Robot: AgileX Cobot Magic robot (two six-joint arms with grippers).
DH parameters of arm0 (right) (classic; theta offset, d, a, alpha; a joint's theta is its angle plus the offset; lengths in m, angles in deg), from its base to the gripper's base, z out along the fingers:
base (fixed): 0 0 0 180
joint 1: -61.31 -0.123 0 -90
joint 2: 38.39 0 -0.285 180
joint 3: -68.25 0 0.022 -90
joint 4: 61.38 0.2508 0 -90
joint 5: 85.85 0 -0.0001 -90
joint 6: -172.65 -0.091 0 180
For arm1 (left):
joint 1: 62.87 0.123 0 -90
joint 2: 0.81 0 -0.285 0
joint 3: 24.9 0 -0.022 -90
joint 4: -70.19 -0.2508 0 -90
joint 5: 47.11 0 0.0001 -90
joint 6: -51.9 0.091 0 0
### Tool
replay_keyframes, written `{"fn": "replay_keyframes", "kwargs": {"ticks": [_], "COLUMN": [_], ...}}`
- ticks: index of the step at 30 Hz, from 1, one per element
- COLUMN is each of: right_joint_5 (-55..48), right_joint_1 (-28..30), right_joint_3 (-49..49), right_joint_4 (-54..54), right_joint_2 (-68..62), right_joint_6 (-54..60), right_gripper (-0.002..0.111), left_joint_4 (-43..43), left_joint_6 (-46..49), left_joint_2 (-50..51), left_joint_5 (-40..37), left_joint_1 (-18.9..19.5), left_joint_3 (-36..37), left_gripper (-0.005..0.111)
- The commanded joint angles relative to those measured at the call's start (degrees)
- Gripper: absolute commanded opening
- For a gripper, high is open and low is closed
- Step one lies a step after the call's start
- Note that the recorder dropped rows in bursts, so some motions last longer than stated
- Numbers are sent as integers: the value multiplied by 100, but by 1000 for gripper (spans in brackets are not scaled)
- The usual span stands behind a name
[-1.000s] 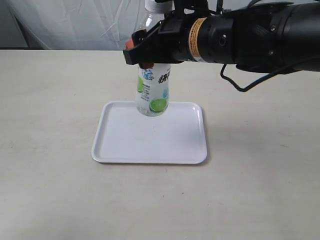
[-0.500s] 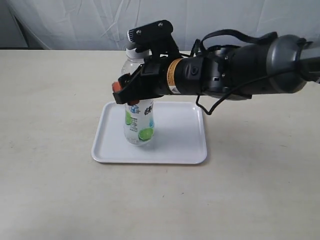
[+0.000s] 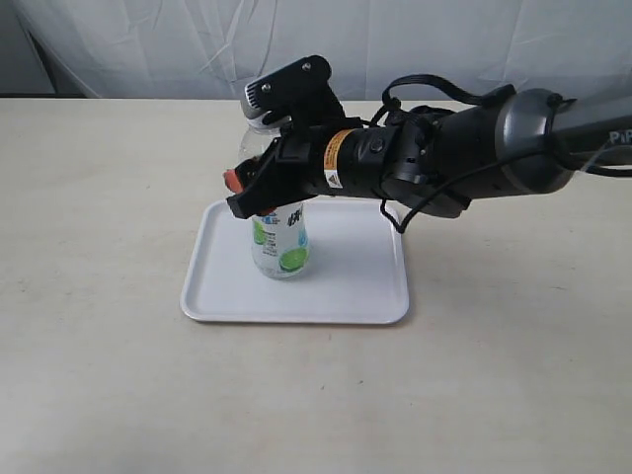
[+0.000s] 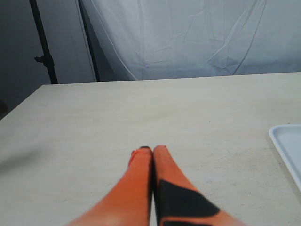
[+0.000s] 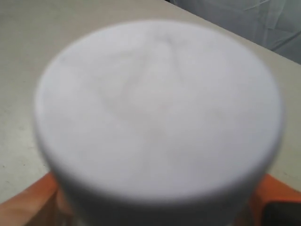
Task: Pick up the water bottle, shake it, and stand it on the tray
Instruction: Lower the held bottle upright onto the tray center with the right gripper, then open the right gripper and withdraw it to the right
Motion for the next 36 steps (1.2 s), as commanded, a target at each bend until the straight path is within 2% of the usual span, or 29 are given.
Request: {"fn": "replay_keyframes", "kwargs": {"ticks": [1, 4, 6, 11, 14, 18, 33, 36], "right_joint_5": [-293, -305, -284, -309, -325, -433, -563, -862], "right_joint_1": [20, 20, 20, -14, -14, -14, -14, -14], "right_joint_3": [-27, -27, -27, -27, -27, -27, -27, -27], "right_joint_4": [-112, -112, -112, -112, -112, -112, -112, -112], "right_joint_2": [-68, -77, -77, -77, -49, 121, 1442, 1802], "right_joint_6": [57, 46, 46, 46, 46, 46, 46, 46], "right_gripper": [-1, 11, 26, 83, 98, 103, 103, 99], "left_joint_4": [-1, -1, -1, -1, -1, -1, -1, -1], "left_joint_6": [-22, -22, -22, -22, -22, -22, -22, -22], "left_joint_2": [-29, -29, -29, -29, -29, -29, -29, -29], "left_joint_5": [26, 26, 26, 26, 26, 26, 26, 26], "left_joint_1": [1, 1, 1, 1, 1, 1, 1, 1], "left_joint_3": [13, 13, 13, 13, 13, 13, 13, 13], "left_gripper": [0, 0, 0, 0, 0, 0, 0, 0]}}
